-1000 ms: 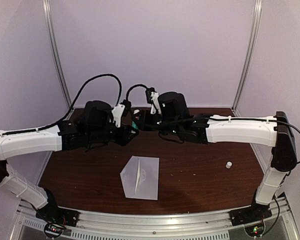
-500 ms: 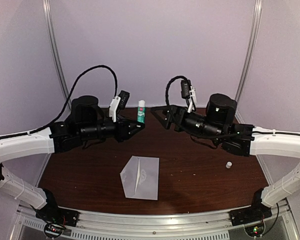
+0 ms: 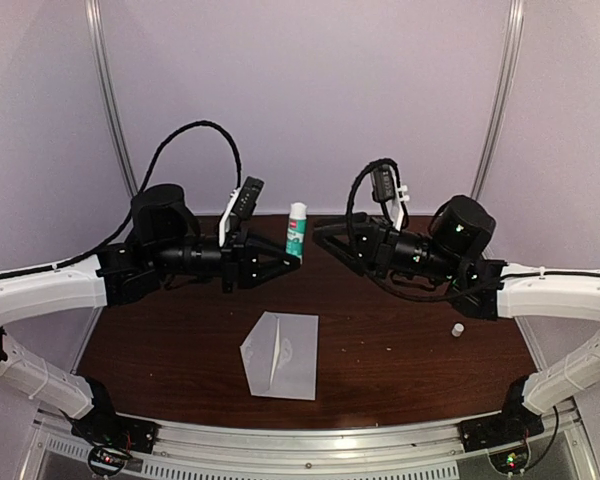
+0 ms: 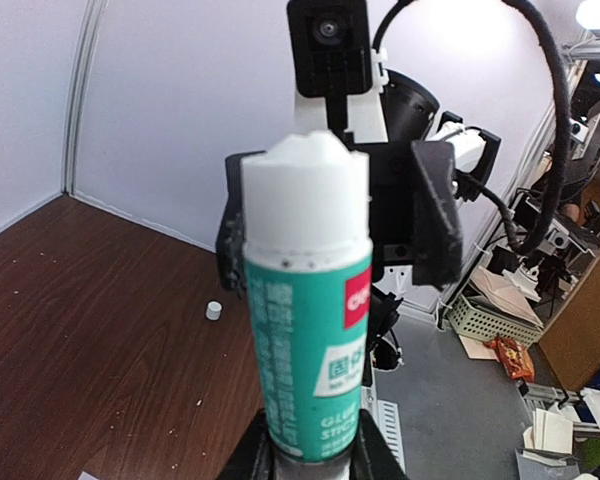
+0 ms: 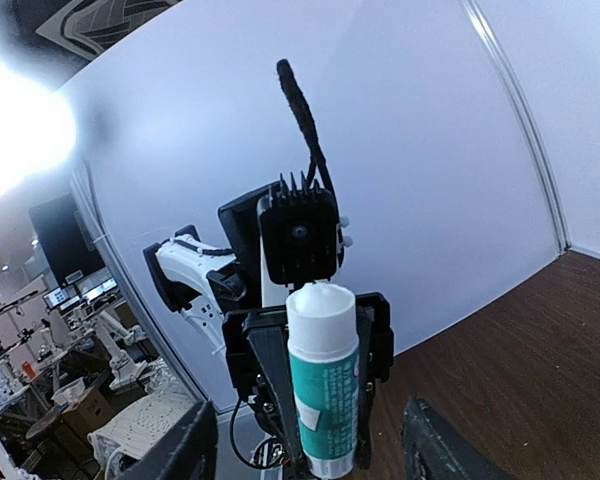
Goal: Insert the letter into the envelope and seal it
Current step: Unscrew the solid glue.
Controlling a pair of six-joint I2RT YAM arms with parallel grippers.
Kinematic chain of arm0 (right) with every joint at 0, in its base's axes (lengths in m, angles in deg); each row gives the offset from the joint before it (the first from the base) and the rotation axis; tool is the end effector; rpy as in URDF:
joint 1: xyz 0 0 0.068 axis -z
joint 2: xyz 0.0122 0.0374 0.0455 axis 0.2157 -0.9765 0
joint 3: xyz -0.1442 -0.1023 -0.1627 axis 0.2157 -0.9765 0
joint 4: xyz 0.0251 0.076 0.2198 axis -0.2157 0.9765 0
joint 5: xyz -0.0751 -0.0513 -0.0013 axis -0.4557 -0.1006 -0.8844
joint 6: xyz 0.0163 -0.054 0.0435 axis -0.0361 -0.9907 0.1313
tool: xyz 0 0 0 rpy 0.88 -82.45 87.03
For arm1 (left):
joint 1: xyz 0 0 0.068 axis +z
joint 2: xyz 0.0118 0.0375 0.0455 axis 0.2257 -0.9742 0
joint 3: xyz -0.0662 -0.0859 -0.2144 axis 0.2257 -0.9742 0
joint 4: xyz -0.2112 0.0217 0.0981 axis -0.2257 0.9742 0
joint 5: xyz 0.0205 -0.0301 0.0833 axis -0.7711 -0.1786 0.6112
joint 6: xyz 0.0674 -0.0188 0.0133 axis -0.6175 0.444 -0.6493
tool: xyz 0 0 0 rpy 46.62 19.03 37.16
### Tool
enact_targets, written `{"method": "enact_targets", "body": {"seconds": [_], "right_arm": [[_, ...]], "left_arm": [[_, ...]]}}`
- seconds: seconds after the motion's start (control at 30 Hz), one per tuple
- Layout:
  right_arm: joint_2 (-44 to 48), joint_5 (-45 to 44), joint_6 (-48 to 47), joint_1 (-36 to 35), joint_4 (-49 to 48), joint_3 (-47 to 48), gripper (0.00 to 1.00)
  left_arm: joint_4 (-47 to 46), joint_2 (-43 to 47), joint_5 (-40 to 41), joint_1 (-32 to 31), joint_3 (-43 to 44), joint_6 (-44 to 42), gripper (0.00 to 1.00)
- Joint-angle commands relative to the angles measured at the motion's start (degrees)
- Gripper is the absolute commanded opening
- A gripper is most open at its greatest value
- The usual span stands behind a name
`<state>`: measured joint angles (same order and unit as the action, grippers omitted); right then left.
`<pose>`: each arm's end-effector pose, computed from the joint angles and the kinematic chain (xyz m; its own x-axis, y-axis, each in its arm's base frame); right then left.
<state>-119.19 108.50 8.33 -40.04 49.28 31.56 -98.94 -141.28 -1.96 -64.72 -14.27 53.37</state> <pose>0.1539 0.2556 0.3355 -0.4356 0.2067 -0.8761 -0.8997 -0.0689 0.4311 0.1555 -0.2535 0.3180 -0.4684 0.0414 -0.8826 0.8832 0.0496 -0.4664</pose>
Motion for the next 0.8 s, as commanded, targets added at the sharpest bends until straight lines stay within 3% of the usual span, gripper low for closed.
{"method": "enact_targets", "body": {"seconds": [0.0,0.3,0.5,0.63,0.77], "right_arm": [[-3.32,6.64,0.42,-0.27,-3.52,3.43,0.55],[-6.26,9.85,-0.39,-1.85,-3.21,6.97,0.34],[-6.4,9.38,-0.44,-2.34,-2.58,7.1,0.08],[-6.0,4.8,-1.72,-2.52,0.88,7.62,0.03],[-6.21,-6.99,-5.73,-3.62,13.49,10.8,0.01]], "left_arm": [[-3.83,0.07,-5.28,0.18,0.55,-1.13,0.0],[-2.17,-1.19,-6.82,0.23,1.65,-1.81,0.0],[-2.46,-0.64,-4.16,0.23,1.17,-1.85,0.0],[-1.98,0.23,0.78,0.18,0.39,-2.23,0.0],[-0.68,1.27,8.22,0.18,-0.31,-2.6,0.0]]}}
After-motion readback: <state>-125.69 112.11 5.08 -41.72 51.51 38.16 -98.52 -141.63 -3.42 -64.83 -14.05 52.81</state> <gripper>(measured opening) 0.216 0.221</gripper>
